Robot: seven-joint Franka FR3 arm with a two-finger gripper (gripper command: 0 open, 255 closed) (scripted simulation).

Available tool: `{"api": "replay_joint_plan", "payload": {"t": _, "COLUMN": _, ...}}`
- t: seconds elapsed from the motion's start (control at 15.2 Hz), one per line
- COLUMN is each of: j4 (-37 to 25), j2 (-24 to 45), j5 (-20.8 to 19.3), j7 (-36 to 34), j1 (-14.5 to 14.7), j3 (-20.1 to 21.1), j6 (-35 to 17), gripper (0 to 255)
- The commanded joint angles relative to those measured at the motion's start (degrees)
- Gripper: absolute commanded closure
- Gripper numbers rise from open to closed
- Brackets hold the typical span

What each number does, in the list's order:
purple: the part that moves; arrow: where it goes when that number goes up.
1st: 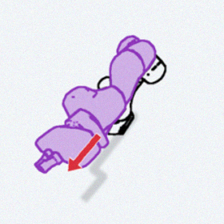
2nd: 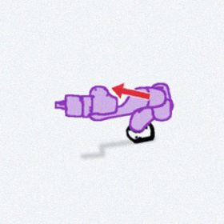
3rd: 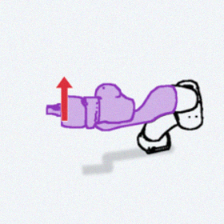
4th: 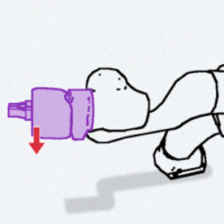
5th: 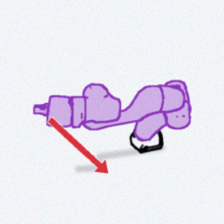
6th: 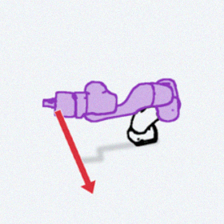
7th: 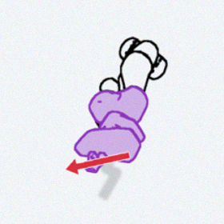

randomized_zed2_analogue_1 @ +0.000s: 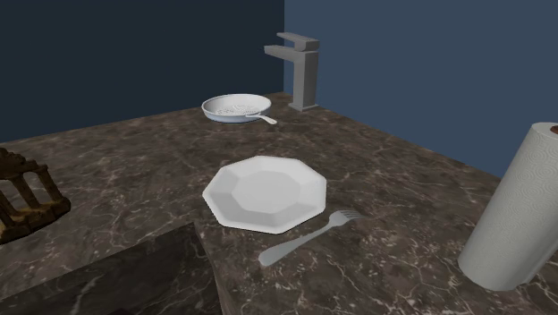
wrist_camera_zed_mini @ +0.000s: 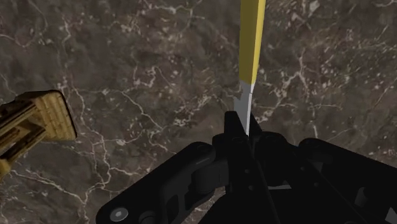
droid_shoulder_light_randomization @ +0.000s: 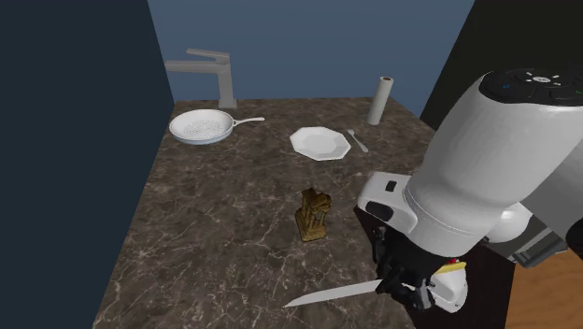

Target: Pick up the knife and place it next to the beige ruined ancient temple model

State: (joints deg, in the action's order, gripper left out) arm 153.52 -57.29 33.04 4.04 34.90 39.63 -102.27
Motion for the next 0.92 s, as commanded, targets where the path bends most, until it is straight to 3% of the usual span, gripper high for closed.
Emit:
{"api": "replay_joint_plan", "payload": {"t": 0.0, "j4": 1.20, "j2": 0.23, "j5": 0.91, "j7": 0.01, "j1": 0.28, "j3": 1.01, "j6": -1.49, "gripper": 255}}
{"api": "replay_joint_plan", "payload": {"t": 0.86, "j4": 8.11, "j2": 4.21, "j5": 7.08, "j7": 0.97, "j1": 1.10, "j3": 8.12, "j6": -12.42, "gripper": 255}}
